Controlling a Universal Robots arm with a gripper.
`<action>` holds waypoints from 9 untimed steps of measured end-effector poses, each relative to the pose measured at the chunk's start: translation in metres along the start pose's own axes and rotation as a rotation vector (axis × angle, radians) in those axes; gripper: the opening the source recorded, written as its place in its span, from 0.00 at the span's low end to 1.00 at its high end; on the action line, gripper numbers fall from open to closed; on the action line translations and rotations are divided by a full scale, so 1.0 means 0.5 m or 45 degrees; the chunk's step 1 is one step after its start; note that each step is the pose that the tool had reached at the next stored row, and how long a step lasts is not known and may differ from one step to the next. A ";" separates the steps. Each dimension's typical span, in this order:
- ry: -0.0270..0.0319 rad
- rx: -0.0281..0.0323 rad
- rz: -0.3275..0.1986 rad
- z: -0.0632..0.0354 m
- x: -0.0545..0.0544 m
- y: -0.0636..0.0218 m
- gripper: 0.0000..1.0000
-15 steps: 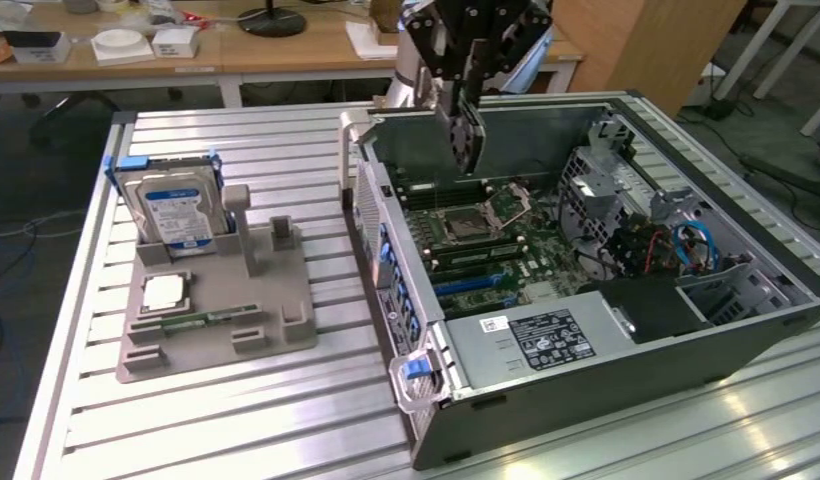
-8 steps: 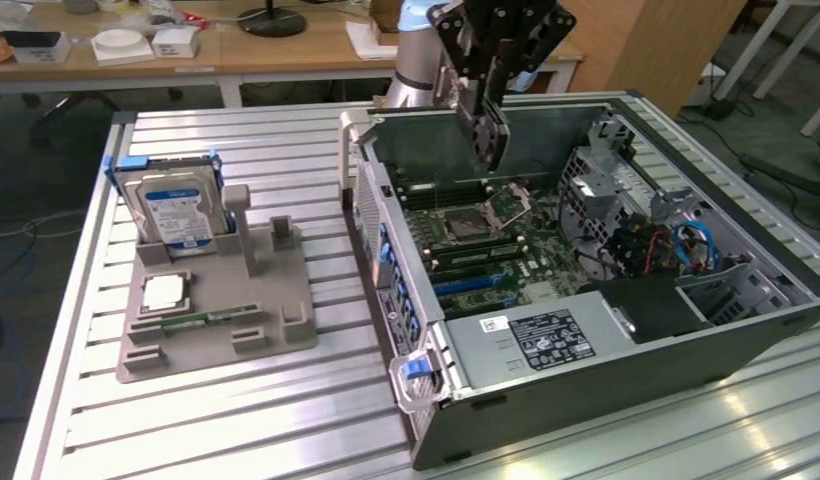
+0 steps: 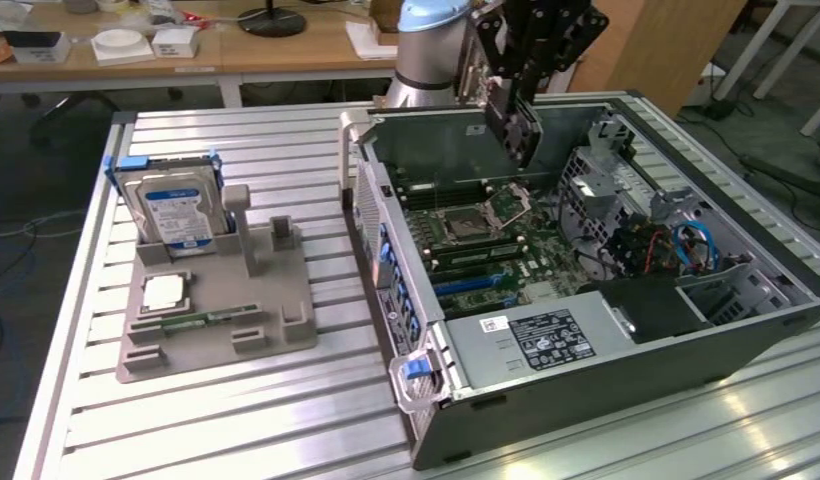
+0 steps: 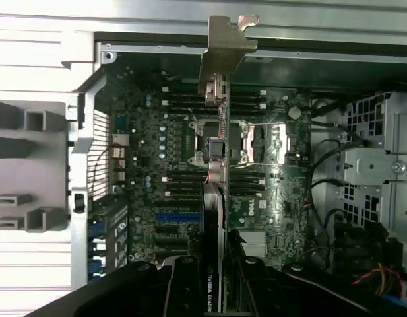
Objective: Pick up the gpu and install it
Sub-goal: 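Pick up the gpu and move the gpu toward the slot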
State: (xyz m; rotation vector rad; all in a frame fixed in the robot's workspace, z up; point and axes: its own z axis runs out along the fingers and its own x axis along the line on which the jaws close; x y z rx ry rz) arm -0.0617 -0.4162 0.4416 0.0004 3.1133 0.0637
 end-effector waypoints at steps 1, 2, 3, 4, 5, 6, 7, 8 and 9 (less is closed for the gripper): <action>0.0001 0.0001 0.000 0.000 -0.009 0.000 0.25; 0.0001 0.0000 0.000 0.001 -0.017 0.000 0.25; 0.0001 0.0000 0.000 0.001 -0.026 0.000 0.25; 0.0003 0.0000 0.000 0.001 -0.035 0.000 0.25; 0.0003 -0.0001 0.000 0.001 -0.043 0.000 0.25; 0.0003 0.0001 0.000 0.001 -0.048 0.000 0.25; 0.0003 0.0000 0.000 0.001 -0.052 0.000 0.25; 0.0004 -0.0001 0.000 0.001 -0.052 0.000 0.25; 0.0004 -0.0001 0.000 0.001 -0.052 0.000 0.25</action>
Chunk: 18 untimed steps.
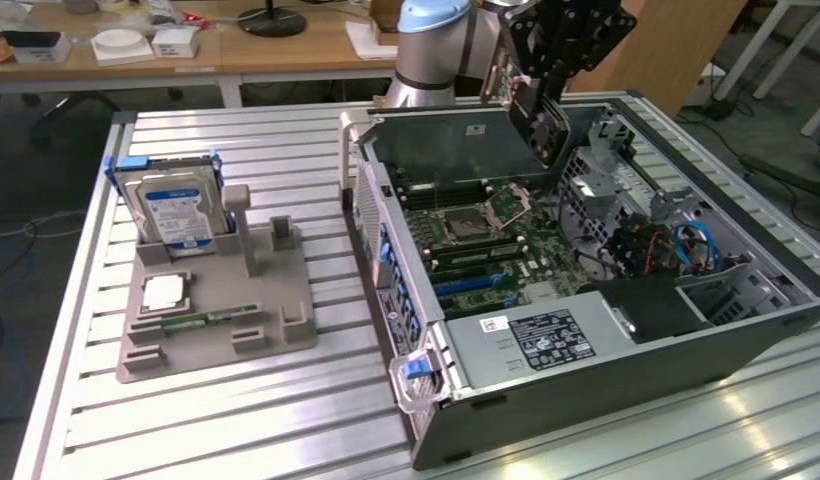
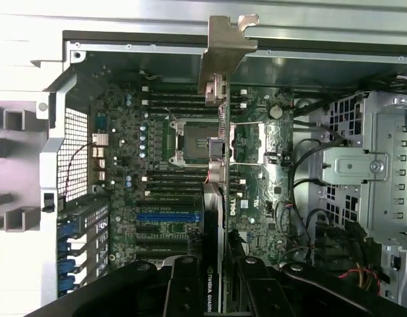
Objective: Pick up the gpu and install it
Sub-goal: 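Pick up the gpu and move the gpu toward the slot, then insert the gpu into the slot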
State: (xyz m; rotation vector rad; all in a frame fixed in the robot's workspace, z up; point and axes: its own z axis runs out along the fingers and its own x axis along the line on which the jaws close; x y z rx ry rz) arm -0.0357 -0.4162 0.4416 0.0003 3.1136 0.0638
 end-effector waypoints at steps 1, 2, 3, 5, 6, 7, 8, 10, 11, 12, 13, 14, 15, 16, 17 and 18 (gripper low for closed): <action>0.0002 0.0000 0.000 0.000 0.000 0.000 0.25; 0.0005 0.0001 0.000 0.000 0.000 0.000 0.25; 0.0007 0.0001 0.000 0.000 0.000 0.000 0.25; 0.0010 0.0001 0.000 0.000 0.000 0.000 0.25; 0.0010 0.0001 0.000 0.000 0.000 0.000 0.25; 0.0010 0.0001 0.000 0.000 0.000 0.000 0.25; 0.0012 -0.0001 -0.003 0.000 0.000 0.000 0.25; 0.0022 -0.0008 -0.030 0.000 0.000 0.000 0.25; 0.0028 -0.0012 -0.046 0.000 0.000 0.000 0.25; 0.0035 -0.0017 -0.062 0.000 0.000 0.000 0.25; 0.0042 -0.0023 -0.080 0.000 0.000 0.000 0.25; 0.0050 -0.0027 -0.100 0.000 0.000 0.000 0.25; 0.0059 -0.0031 -0.119 0.000 0.000 0.000 0.25; 0.0068 -0.0035 -0.138 0.000 0.000 0.000 0.25; 0.0075 -0.0040 -0.156 0.000 0.000 0.000 0.25; 0.0083 -0.0045 -0.176 0.001 0.000 0.000 0.25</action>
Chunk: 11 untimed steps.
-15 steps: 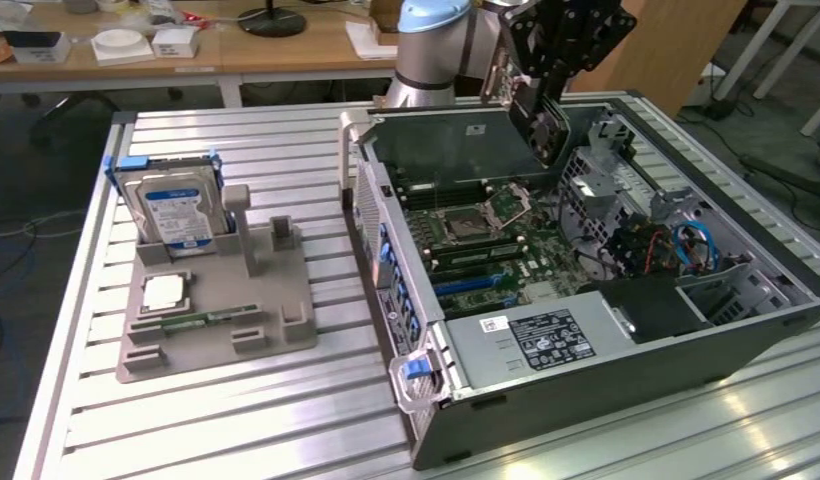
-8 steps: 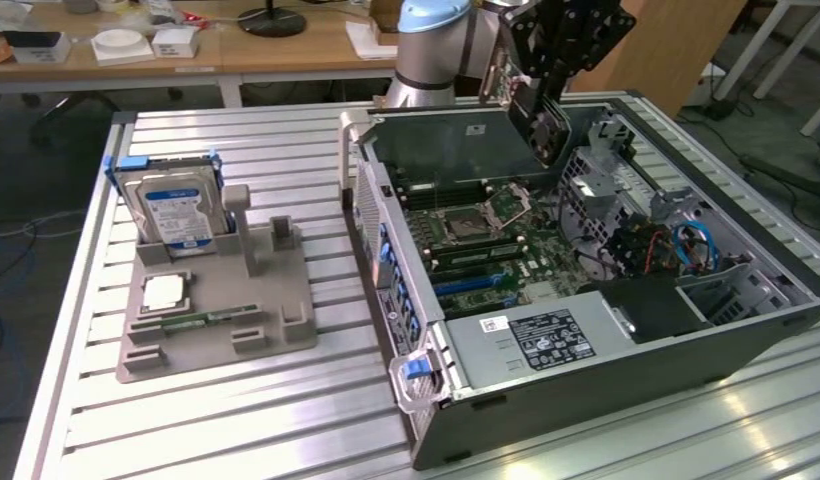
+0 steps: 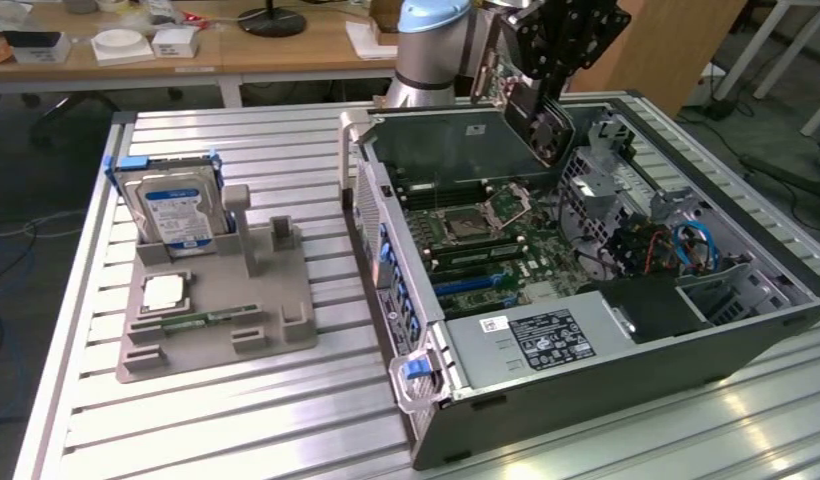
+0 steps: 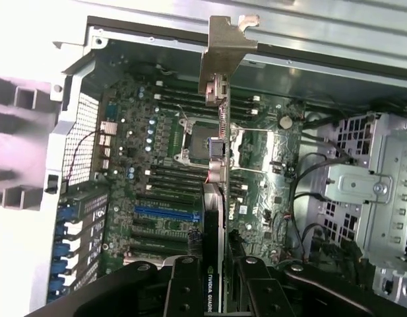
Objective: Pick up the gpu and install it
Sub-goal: 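Insert the gpu into the slot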
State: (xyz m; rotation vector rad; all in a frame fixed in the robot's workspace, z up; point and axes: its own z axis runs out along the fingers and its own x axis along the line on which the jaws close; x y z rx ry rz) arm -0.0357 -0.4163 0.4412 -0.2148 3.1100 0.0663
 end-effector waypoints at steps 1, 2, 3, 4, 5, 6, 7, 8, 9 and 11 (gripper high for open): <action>0.0006 -0.0006 -0.018 0.000 0.000 0.000 0.25; 0.0014 -0.0012 -0.040 0.001 0.000 0.000 0.25; 0.0023 -0.0018 -0.060 0.001 0.000 0.000 0.25; 0.0031 -0.0023 -0.080 0.001 0.000 0.000 0.25; 0.0039 -0.0028 -0.100 0.001 0.000 0.000 0.25; 0.0046 -0.0033 -0.119 0.002 0.000 0.000 0.25; 0.0055 -0.0038 -0.137 0.002 0.000 0.000 0.25; 0.0062 -0.0043 -0.156 0.002 0.000 0.000 0.25; 0.0069 -0.0048 -0.173 0.003 0.000 0.000 0.25; 0.0082 -0.0056 -0.206 0.003 0.000 -0.001 0.25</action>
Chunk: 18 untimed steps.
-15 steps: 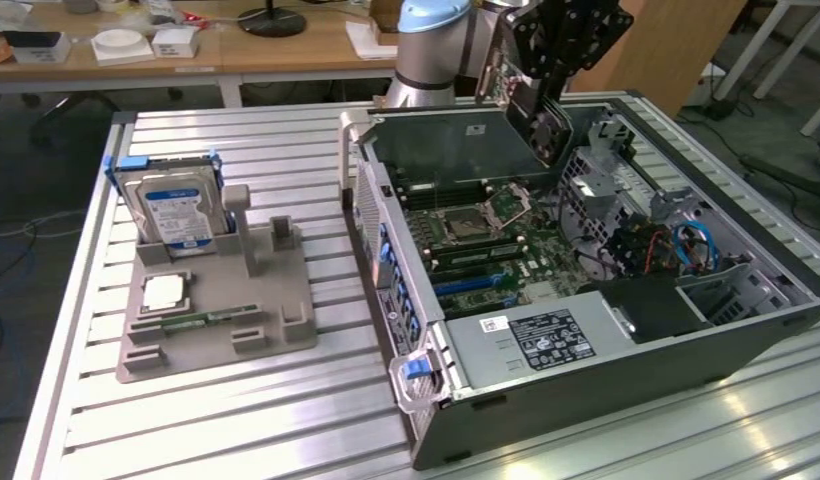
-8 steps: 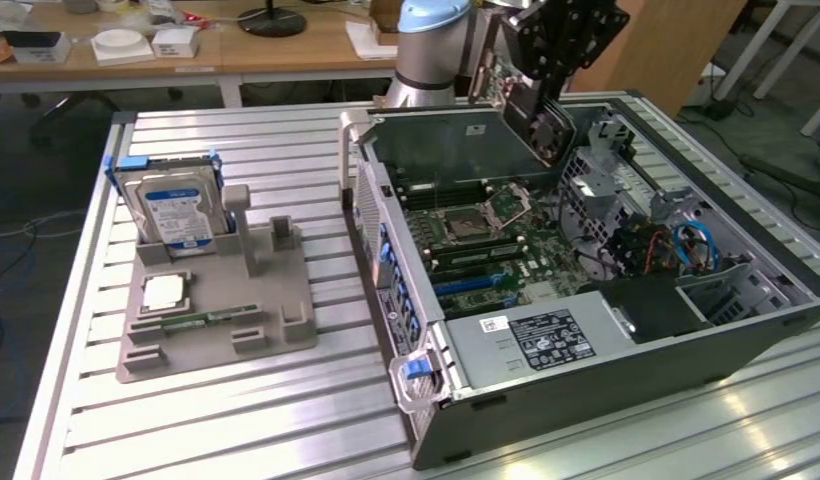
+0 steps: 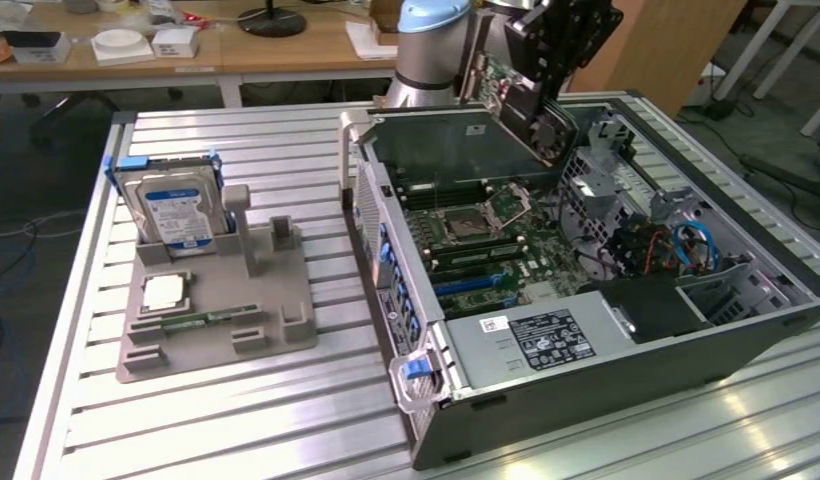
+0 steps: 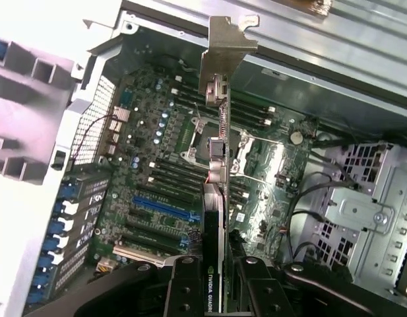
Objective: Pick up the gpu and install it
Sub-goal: 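Insert the gpu into the slot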
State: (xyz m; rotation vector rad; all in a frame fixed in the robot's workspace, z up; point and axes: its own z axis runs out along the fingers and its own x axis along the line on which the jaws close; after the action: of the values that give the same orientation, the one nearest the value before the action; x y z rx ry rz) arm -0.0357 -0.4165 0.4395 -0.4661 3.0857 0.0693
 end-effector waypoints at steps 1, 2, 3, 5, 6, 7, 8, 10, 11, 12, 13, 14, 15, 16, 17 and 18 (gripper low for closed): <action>0.0007 -0.0005 -0.016 0.000 0.000 0.000 0.25; 0.0014 -0.0008 -0.033 0.001 0.000 0.000 0.25; 0.0022 -0.0012 -0.050 0.001 0.000 -0.001 0.25; 0.0033 -0.0021 -0.080 0.001 0.000 -0.001 0.25; 0.0040 -0.0026 -0.096 0.002 0.000 -0.001 0.25; 0.0045 -0.0030 -0.111 0.002 0.000 -0.001 0.25; 0.0052 -0.0035 -0.127 0.003 0.001 -0.001 0.25; 0.0065 -0.0043 -0.162 0.004 0.001 -0.002 0.25; 0.0072 -0.0046 -0.176 0.004 0.001 -0.002 0.25; 0.0079 -0.0051 -0.190 0.005 0.001 -0.003 0.25; 0.0084 -0.0055 -0.205 0.005 0.001 -0.003 0.25; 0.0090 -0.0058 -0.221 0.006 0.001 -0.003 0.25; 0.0097 -0.0063 -0.237 0.006 0.001 -0.003 0.25; 0.0101 -0.0066 -0.255 0.007 0.001 -0.004 0.25; 0.0101 -0.0067 -0.271 0.007 0.001 -0.004 0.25; 0.0097 -0.0067 -0.285 0.008 0.001 -0.004 0.25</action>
State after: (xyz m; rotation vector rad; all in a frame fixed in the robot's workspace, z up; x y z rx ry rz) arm -0.0357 -0.4185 0.4356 -0.8092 3.0175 0.0718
